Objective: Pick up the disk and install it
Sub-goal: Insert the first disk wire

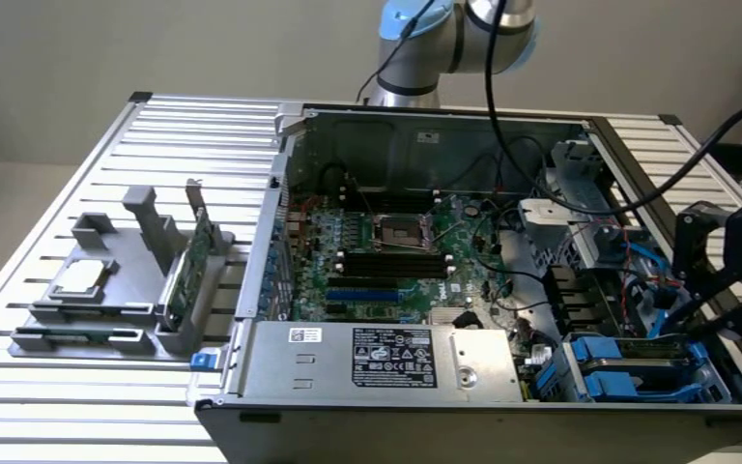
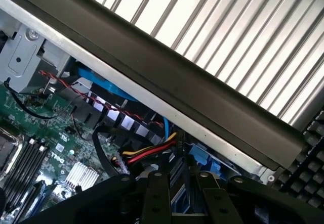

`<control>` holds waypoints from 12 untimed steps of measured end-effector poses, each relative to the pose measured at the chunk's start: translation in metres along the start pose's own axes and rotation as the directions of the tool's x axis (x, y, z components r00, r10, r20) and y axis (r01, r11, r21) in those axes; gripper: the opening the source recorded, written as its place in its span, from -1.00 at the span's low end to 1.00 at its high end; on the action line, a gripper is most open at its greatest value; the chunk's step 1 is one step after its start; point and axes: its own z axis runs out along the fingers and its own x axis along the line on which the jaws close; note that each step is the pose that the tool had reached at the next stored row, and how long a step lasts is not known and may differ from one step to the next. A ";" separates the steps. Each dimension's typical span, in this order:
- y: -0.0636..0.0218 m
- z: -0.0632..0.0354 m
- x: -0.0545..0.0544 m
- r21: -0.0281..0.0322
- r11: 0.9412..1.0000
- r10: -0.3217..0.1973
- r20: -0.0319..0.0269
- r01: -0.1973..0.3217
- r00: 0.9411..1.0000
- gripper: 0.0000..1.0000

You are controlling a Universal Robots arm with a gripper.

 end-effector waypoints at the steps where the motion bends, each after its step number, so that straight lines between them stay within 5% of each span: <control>1: 0.0004 0.0005 0.000 -0.002 1.000 0.001 -0.004 -0.001 1.000 -0.47; 5: 0.0022 0.0019 -0.003 -0.009 1.000 0.004 -0.014 -0.004 1.000 -0.47; 12: 0.0011 0.0053 -0.007 -0.014 1.000 0.013 -0.022 -0.014 1.000 -0.47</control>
